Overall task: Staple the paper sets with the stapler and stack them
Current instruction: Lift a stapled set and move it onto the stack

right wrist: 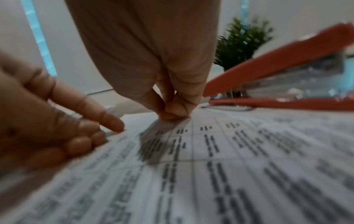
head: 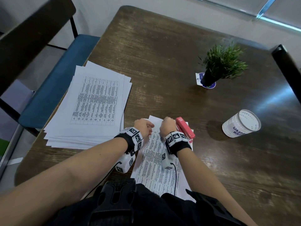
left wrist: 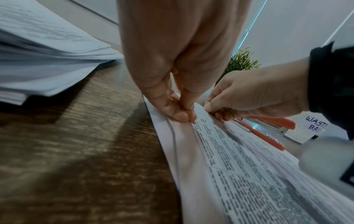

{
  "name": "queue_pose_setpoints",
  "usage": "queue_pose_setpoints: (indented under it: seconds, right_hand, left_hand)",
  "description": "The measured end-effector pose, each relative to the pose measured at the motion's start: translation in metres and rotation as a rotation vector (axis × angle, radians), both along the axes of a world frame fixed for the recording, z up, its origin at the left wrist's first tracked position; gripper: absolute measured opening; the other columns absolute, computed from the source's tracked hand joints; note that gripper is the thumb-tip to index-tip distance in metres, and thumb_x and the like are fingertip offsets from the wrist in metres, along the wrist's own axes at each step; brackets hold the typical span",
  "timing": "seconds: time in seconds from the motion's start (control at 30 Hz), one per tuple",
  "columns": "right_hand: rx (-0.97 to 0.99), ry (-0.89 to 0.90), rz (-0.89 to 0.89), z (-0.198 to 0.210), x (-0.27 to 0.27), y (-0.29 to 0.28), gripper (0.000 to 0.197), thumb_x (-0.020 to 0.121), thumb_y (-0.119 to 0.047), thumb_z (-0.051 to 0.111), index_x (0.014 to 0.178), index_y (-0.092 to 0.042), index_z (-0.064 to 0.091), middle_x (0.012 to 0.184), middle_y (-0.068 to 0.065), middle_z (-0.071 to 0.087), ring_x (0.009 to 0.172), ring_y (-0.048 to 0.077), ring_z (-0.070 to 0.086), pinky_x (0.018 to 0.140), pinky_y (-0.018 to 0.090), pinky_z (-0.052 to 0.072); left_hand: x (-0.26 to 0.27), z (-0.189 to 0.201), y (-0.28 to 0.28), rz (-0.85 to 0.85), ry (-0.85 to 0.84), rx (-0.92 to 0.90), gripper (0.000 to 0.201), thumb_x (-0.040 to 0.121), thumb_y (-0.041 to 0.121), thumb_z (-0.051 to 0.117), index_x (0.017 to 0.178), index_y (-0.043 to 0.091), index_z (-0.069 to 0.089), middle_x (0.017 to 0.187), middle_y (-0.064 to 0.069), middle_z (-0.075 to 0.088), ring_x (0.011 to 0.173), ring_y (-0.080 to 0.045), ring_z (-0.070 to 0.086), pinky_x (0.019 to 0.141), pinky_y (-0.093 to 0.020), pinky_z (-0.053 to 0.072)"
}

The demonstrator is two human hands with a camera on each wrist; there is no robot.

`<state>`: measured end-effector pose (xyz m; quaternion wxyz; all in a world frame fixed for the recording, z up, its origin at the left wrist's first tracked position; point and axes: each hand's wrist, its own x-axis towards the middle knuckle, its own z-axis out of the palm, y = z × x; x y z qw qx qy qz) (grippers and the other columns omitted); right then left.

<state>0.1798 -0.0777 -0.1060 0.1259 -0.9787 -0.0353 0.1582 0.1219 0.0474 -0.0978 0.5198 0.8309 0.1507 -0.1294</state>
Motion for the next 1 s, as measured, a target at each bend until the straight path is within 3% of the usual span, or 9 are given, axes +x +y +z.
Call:
queue_pose_setpoints:
  seconds: [0.07, 0.17, 0.2, 0.3, 0.4, 0.5, 0.7, 0.83, 1.0]
  right_hand:
    - [0.134, 0.042, -0.077, -0.001, 0.002, -0.006, 0.020, 0.096, -0.007, 0.046, 0.106, -0.002, 0.061, 0.109, 0.014, 0.065, 0.103, 0.031, 0.062, 0.084, 0.035, 0.050]
    - [0.304, 0.083, -0.156, -0.002, 0.000, -0.016, 0.017, 0.098, -0.013, 0.046, 0.103, -0.007, 0.062, 0.103, 0.012, 0.067, 0.095, 0.028, 0.064, 0.081, 0.034, 0.051]
    - [0.321, 0.086, -0.161, -0.003, -0.001, -0.018, 0.016, 0.099, -0.014, 0.047, 0.102, -0.008, 0.061, 0.101, 0.011, 0.066, 0.093, 0.027, 0.063, 0.080, 0.033, 0.050]
    - [0.298, 0.065, -0.141, -0.002, -0.003, -0.016, 0.018, 0.099, -0.013, 0.045, 0.104, -0.005, 0.060, 0.102, 0.013, 0.066, 0.092, 0.028, 0.061, 0.075, 0.030, 0.045]
    - [0.156, -0.003, -0.052, -0.002, -0.004, -0.007, 0.020, 0.096, -0.009, 0.046, 0.106, 0.000, 0.060, 0.109, 0.017, 0.063, 0.102, 0.032, 0.059, 0.082, 0.033, 0.044]
    - [0.045, -0.004, 0.049, -0.004, -0.004, -0.001, 0.015, 0.091, -0.001, 0.050, 0.104, 0.001, 0.058, 0.113, 0.018, 0.054, 0.103, 0.035, 0.056, 0.085, 0.037, 0.043]
    - [0.086, 0.021, 0.168, -0.003, 0.003, -0.014, 0.012, 0.089, 0.007, 0.048, 0.090, -0.002, 0.055, 0.101, 0.010, 0.045, 0.081, 0.024, 0.048, 0.070, 0.027, 0.036]
    - [0.119, 0.015, 0.209, -0.007, 0.001, -0.020, 0.012, 0.087, 0.007, 0.050, 0.096, 0.002, 0.057, 0.105, 0.013, 0.050, 0.091, 0.031, 0.055, 0.081, 0.037, 0.044]
    - [0.152, 0.005, 0.234, -0.009, 0.003, -0.024, 0.009, 0.091, 0.001, 0.049, 0.095, 0.002, 0.058, 0.104, 0.014, 0.051, 0.092, 0.031, 0.055, 0.079, 0.034, 0.042]
  left_hand:
    - [0.001, 0.000, -0.002, -0.037, -0.024, 0.027, 0.025, 0.095, -0.003, 0.043, 0.090, 0.018, 0.056, 0.069, -0.007, 0.055, 0.059, -0.012, 0.055, 0.060, -0.012, 0.045]
    - [0.005, -0.002, -0.003, -0.253, 0.011, 0.203, 0.033, 0.103, 0.019, 0.038, 0.085, 0.011, 0.065, 0.073, -0.009, 0.054, 0.075, -0.023, 0.053, 0.079, -0.032, 0.048]
    - [0.004, 0.001, -0.005, -0.334, 0.034, 0.286, 0.034, 0.104, 0.022, 0.036, 0.091, 0.006, 0.063, 0.076, -0.010, 0.055, 0.080, -0.027, 0.057, 0.081, -0.036, 0.047]
    - [0.001, 0.017, -0.013, -0.498, 0.022, 0.490, 0.032, 0.102, 0.010, 0.033, 0.129, 0.012, 0.050, 0.107, -0.019, 0.060, 0.102, -0.034, 0.056, 0.086, -0.040, 0.048]
    - [0.003, 0.026, -0.016, -0.629, 0.015, 0.625, 0.037, 0.102, 0.008, 0.034, 0.134, 0.014, 0.050, 0.117, -0.020, 0.058, 0.109, -0.033, 0.056, 0.090, -0.039, 0.049]
    - [0.011, 0.023, -0.019, -0.593, 0.102, 0.613, 0.031, 0.103, 0.015, 0.036, 0.118, 0.006, 0.062, 0.107, -0.017, 0.061, 0.105, -0.032, 0.058, 0.085, -0.037, 0.048]
    - [0.024, 0.024, -0.022, -0.553, 0.213, 0.603, 0.028, 0.104, 0.011, 0.038, 0.106, -0.001, 0.063, 0.074, -0.006, 0.046, 0.090, -0.030, 0.057, 0.080, -0.035, 0.048]
    - [0.030, 0.019, -0.024, -0.547, 0.237, 0.643, 0.032, 0.102, 0.013, 0.042, 0.073, 0.004, 0.050, 0.068, -0.004, 0.041, 0.076, -0.023, 0.050, 0.069, -0.031, 0.042]
    - [0.030, 0.021, -0.022, -0.544, 0.202, 0.607, 0.031, 0.103, 0.012, 0.040, 0.092, -0.002, 0.066, 0.068, -0.003, 0.039, 0.090, -0.027, 0.053, 0.072, -0.033, 0.042]
